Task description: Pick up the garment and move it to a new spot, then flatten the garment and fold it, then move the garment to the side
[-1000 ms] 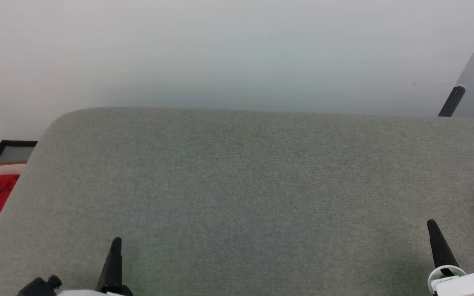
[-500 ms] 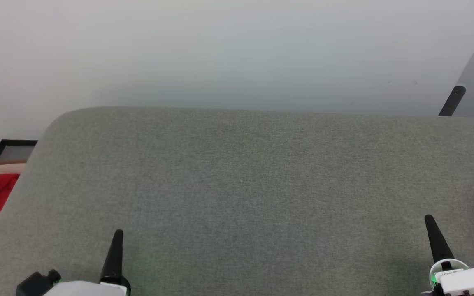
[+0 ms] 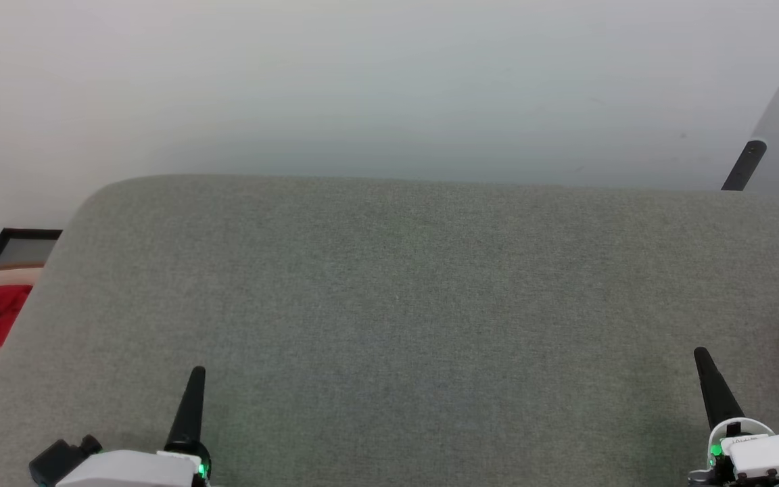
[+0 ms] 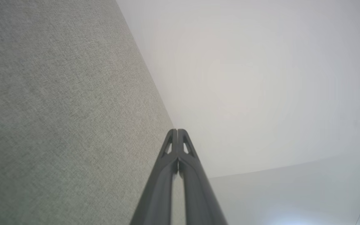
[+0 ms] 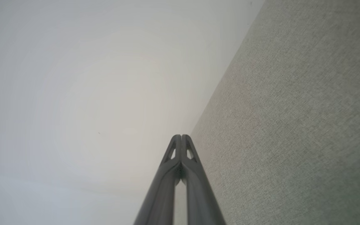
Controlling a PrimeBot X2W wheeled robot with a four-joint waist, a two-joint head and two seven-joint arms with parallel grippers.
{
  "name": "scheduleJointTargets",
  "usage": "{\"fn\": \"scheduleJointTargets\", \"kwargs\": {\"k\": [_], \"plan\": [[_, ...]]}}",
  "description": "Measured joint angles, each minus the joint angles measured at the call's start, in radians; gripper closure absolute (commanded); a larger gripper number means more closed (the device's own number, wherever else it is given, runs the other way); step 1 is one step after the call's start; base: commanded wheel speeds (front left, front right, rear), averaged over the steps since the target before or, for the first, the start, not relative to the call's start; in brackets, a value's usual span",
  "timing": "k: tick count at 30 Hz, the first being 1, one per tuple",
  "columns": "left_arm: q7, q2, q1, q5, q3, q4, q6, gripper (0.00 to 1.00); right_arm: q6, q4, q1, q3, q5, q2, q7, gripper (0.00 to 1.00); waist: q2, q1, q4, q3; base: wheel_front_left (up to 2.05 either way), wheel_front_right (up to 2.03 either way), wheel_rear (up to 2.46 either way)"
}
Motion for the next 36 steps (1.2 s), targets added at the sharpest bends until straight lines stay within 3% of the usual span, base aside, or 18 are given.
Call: {"fn": "scheduleJointTargets", "kwargs": {"k": [36], "plan": [[0.076,-0.012,-0.066,-0.248,0.019,0.034,0.000,1.00,0.000,0.048,-0.055,-0.007,0.243,0.014,0.042,1.00,0.0000,0.0000,0.002,0.004,0.00,0.00,0.00]]}}
